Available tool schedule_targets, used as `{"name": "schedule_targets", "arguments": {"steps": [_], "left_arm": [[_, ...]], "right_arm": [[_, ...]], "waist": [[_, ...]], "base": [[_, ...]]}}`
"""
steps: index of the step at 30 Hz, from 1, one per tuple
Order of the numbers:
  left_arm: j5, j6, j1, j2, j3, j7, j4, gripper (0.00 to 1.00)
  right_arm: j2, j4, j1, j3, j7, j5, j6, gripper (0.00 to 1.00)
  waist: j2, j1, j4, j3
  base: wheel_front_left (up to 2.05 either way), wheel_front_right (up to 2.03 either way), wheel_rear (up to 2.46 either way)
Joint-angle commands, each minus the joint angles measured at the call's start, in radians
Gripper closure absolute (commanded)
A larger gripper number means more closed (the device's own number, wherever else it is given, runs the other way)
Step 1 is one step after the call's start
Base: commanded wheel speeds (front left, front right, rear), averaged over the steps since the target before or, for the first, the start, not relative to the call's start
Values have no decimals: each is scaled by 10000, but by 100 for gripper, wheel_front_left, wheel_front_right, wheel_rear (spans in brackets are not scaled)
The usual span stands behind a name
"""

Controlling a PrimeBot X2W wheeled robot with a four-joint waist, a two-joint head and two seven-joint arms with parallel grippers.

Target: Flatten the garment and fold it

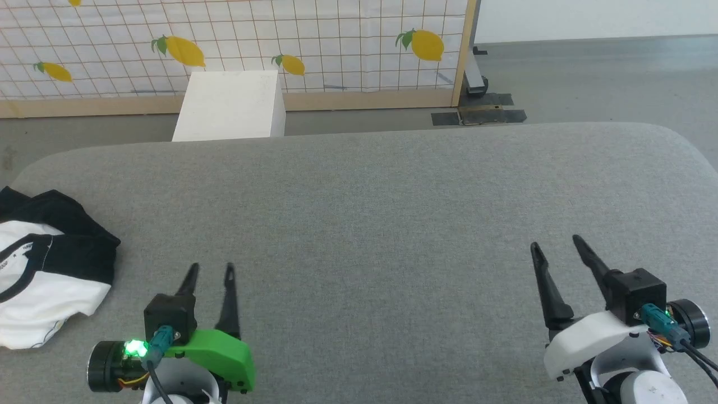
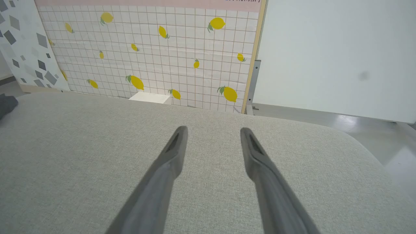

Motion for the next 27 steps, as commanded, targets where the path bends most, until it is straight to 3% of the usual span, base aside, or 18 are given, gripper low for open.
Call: {"name": "schedule_targets", "arguments": {"steps": [1,27], "left_arm": [[19,97,-31,-2,-13,-81,21,0],[29,770,-173,85,-229,-613,-172,0]], "right_arm": [[1,-16,-4,-67,-85,86,-1,0],[6,-472,90,-132,-620,848,-4,0]], "waist": [[0,0,1,5],[0,0,295,58]], "base": [[0,0,0],[0,0,0]]}}
